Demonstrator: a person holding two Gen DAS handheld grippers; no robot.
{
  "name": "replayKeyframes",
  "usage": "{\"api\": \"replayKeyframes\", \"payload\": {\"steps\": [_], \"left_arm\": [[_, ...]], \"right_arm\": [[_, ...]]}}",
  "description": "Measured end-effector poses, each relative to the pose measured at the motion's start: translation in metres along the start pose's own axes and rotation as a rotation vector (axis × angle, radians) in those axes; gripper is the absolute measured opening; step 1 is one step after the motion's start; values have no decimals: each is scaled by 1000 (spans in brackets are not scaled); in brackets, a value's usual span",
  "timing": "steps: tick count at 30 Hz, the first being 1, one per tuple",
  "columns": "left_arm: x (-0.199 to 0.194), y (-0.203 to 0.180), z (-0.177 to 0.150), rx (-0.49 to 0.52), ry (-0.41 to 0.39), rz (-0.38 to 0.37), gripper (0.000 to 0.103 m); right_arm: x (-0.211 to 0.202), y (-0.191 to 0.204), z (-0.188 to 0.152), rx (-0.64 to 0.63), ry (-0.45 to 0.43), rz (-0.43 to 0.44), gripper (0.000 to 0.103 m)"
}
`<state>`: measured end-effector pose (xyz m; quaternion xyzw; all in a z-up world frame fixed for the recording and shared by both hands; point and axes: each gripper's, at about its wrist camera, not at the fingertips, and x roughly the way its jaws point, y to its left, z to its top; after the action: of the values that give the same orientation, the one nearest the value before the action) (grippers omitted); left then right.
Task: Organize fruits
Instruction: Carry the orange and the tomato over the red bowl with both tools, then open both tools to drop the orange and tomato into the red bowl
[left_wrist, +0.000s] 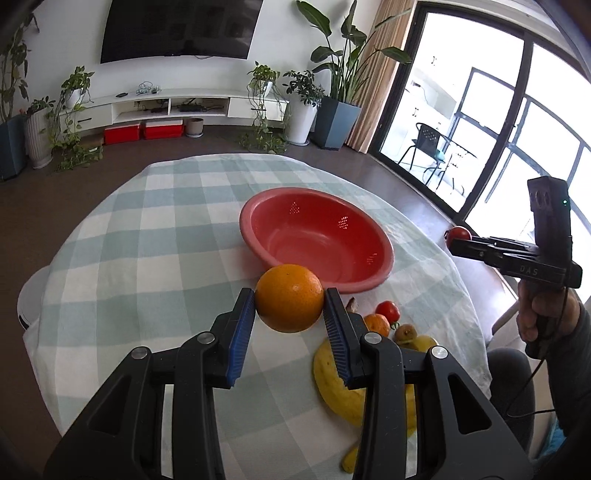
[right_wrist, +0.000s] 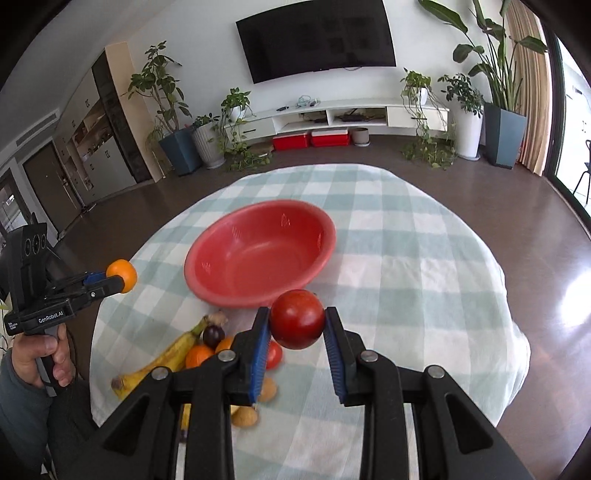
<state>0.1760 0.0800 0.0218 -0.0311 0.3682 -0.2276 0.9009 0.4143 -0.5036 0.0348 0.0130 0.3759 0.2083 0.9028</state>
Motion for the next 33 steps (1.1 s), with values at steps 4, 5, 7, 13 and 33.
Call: {"api": "replayKeyframes", "payload": {"steps": [4,5,7,13,33], "left_arm": [[41,-15,40,85,69,21,36],[54,-20,48,116,92,38,36],[77,-28,58,157,132,72,36],[138,-36,68,232,232,156,36],[195,-40,53,330,300,220,37]], "right_arm": [[33,13,26,-38,32,21,31],[42,16,31,-47,42,25,31],[58,20,36,-58,68,20,31],[106,20,41,-89,174,-19,31],[153,29,36,-200,275,-122,31]]}}
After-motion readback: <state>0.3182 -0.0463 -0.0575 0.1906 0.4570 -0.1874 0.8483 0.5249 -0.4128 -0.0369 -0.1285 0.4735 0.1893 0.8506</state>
